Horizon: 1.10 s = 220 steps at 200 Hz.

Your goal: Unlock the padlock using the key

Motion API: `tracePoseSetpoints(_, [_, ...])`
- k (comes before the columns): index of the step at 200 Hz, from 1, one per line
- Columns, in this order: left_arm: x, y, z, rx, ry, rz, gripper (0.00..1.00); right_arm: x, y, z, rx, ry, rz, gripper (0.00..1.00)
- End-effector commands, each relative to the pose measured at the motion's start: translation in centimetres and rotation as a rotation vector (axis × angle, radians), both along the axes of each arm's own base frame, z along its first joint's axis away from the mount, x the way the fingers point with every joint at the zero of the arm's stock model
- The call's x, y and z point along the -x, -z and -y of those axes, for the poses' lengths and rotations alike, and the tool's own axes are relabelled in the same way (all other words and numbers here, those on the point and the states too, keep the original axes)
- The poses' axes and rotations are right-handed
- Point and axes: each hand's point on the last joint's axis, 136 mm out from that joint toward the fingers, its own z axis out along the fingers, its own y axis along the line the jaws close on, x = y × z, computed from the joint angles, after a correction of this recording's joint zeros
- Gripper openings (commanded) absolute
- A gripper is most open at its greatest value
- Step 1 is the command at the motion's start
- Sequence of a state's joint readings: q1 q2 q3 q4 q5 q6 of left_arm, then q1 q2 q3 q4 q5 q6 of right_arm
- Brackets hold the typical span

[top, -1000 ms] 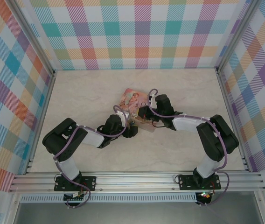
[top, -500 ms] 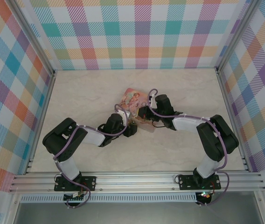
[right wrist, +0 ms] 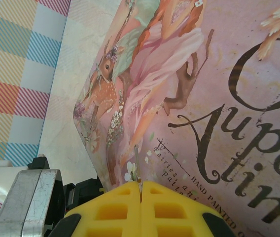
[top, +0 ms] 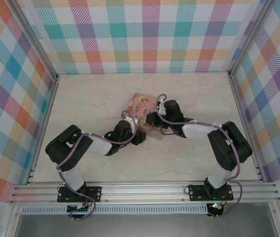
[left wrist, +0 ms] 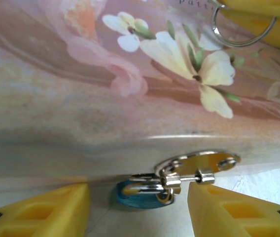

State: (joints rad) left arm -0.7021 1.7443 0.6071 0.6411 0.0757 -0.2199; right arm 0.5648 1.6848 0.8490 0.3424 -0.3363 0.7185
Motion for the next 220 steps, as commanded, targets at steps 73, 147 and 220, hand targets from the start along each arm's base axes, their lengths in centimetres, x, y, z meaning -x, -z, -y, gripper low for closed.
tracePoseSetpoints(73, [-2.1,-3.9,1.4,0.088,-0.045,0.081,0.45,2.8,4.2,0.6,0.096,-0.035,-0.149,0.00])
tracePoseSetpoints(147, [-2.0,-4.0,1.6,0.101,-0.048,0.060,0.35,2.7,3.1,0.6,0.092,-0.044,-0.114,0.00])
tracePoseSetpoints(220, [-1.6,-4.1,1.6,0.117,-0.048,0.022,0.32,1.9,-1.0,0.8,0.055,-0.051,-0.010,0.00])
